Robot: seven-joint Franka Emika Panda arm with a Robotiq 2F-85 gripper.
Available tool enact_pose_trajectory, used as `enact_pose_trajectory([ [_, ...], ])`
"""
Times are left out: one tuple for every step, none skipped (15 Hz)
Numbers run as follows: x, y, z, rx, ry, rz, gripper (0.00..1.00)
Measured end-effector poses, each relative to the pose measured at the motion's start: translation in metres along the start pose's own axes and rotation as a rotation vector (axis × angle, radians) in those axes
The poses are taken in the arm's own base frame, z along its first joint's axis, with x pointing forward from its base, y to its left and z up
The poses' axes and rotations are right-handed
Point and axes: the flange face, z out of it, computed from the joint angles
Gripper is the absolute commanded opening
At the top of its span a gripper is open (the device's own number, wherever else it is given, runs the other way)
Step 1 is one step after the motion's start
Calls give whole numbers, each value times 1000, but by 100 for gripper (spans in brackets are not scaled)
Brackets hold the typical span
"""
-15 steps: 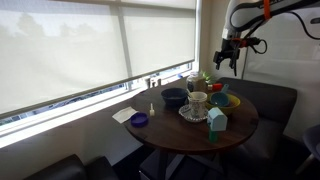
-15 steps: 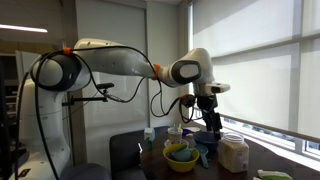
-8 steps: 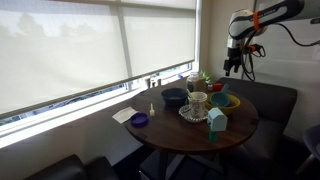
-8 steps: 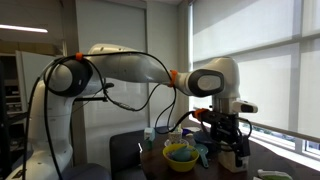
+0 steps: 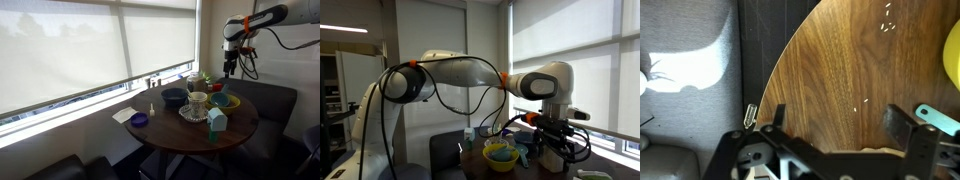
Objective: Put the white block inside the bowl
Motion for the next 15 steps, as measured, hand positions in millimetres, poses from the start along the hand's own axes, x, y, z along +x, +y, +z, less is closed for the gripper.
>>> enact_pose_trajectory([
  [5, 2, -2, -18, 43, -6, 100],
  [10, 6, -5, -46, 95, -33, 100],
  [16, 10, -6, -71, 137, -70, 100],
  [22, 14, -3, -95, 172, -111, 100],
  [28, 17, 1, -115, 202, -154, 100],
  [33, 17, 9, -104, 217, -201, 100],
  [38, 14, 19, -76, 219, -248, 100],
  [42, 10, 30, -49, 219, -295, 100],
  [47, 6, 39, -27, 219, -344, 100],
  [53, 1, 49, -15, 215, -400, 100],
  [58, -2, 58, -15, 215, -447, 100],
  [63, -5, 65, -14, 213, -479, 100],
  [65, -6, 71, -10, 207, -485, 100],
  [65, -6, 73, -9, 204, -485, 100],
  [65, -5, 73, -9, 205, -483, 100],
])
